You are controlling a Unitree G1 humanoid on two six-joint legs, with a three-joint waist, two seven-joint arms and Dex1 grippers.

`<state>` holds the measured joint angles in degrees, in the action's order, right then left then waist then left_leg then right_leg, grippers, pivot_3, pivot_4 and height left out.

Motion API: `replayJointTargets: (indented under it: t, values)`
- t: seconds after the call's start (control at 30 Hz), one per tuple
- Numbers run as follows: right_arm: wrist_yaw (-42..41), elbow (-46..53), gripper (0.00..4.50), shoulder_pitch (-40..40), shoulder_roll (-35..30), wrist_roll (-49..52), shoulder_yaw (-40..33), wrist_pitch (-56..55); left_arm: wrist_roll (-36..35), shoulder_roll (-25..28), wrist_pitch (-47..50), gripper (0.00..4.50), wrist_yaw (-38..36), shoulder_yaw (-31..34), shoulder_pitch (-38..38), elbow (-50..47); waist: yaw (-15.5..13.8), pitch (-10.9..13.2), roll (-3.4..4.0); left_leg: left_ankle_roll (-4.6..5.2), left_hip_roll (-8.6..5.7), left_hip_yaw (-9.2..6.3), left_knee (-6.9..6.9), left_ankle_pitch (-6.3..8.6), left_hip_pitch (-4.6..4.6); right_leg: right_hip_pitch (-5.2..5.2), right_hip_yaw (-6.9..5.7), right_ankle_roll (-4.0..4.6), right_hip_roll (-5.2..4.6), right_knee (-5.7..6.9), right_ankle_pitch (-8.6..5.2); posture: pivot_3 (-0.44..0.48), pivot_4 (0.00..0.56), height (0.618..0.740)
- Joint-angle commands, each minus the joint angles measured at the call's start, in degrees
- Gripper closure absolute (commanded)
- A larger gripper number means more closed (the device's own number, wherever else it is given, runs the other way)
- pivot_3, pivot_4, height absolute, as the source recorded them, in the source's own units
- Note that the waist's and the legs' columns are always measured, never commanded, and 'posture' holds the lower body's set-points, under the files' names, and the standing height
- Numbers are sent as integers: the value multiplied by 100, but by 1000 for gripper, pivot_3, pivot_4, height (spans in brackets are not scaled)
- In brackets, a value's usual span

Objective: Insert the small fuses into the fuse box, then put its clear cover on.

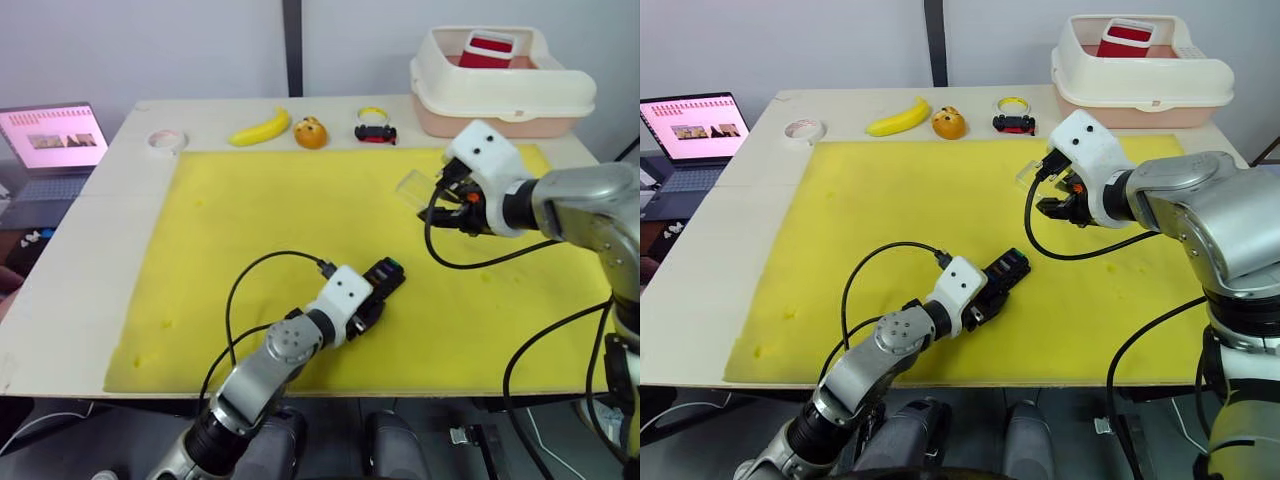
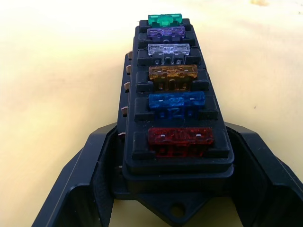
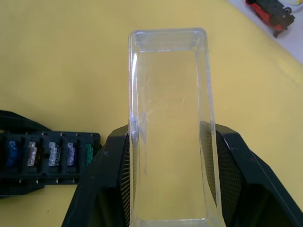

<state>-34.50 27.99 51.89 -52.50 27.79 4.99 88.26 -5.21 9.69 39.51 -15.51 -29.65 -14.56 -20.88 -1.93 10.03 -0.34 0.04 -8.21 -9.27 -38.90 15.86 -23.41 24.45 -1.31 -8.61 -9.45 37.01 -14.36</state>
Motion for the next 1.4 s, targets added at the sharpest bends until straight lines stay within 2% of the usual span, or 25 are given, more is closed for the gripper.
replayJointTargets:
  t: [0.03, 0.1, 0.23, 0.33, 0.47, 0.67, 0.87, 0.93, 1.0, 1.4]
  values:
    - [-9, 166, 2799, -87, -130, 24, -275, -221, -270, 470, -239, 1921, -825, 578, -431, 526, -16, 0, 0, 0, 0, 0, 0, 0, 0, 0, 0, 0, 0, 1, 0, 0, 150, 740]
    - [-177, 235, 2799, -264, -225, 141, -322, -346, -520, 690, -661, 1921, -1546, 668, -801, 970, -22, 0, 0, 0, -1, -1, 0, 0, 0, 1, -1, 1, 1, 0, 0, 0, 150, 740]
    - [-640, 644, 2799, -787, -503, 542, -561, -596, -890, 1231, -1980, 1921, -3683, 532, -1521, 2001, -14, 1, 0, -13, -2, 2, 0, -8, -1, 0, -1, 1, -1, -3, 0, 0, 150, 740]
    - [-956, 978, 2799, -1132, -686, 876, -828, -707, -1004, 1356, -2760, 1921, -5119, 438, -2106, 3033, -28, 2, 1, -25, -2, 4, 1, -15, -3, 0, -1, 1, -2, -7, 0, 0, 150, 740]
    - [-1073, 1206, 2799, -1409, -731, 1139, -1005, -775, -892, 1204, -3567, 1921, -6133, 385, -2532, 4027, -26, 2, 0, -17, -5, 3, 0, -10, -4, -4, -2, 0, -5, -14, 1, 0, 150, 740]
    - [-908, 1556, 2799, -1596, -453, 1496, -990, -800, -623, 754, -4501, 1921, -6468, 494, -2834, 5088, -19, 3, -2, -7, -4, 2, -1, -4, -4, -4, -2, 0, -6, -16, 1, 0, 150, 740]
    - [-666, 1474, 2799, -1603, -387, 1446, -808, -901, -394, 669, -4877, 1921, -6444, 576, -2814, 5360, -28, 3, -2, -4, -6, 1, -5, -3, -4, -7, -2, -1, -7, -15, 1, 0, 150, 740]
    - [-636, 1458, 2799, -1562, -333, 1492, -739, -916, -364, 709, -4895, 886, -6402, 615, -2762, 5325, -26, 3, -2, -4, -6, 1, -5, -2, -4, -7, -2, -1, -7, -14, 1, 0, 150, 740]
    - [-617, 1458, 2799, -1511, -241, 1573, -662, -901, -353, 738, -4899, 56, -6403, 661, -2708, 5276, -12, 3, -2, -3, -6, 0, -5, -2, -4, -7, -2, -1, -6, -13, 1, 0, 150, 740]
    - [-589, 1284, 2799, -1452, 52, 1445, 377, -1171, -355, 809, -4637, 56, -6170, 964, -2463, 4988, -2, 3, -2, -7, -5, -2, -4, -5, -3, -4, -2, -1, -4, -8, 1, 0, 150, 740]
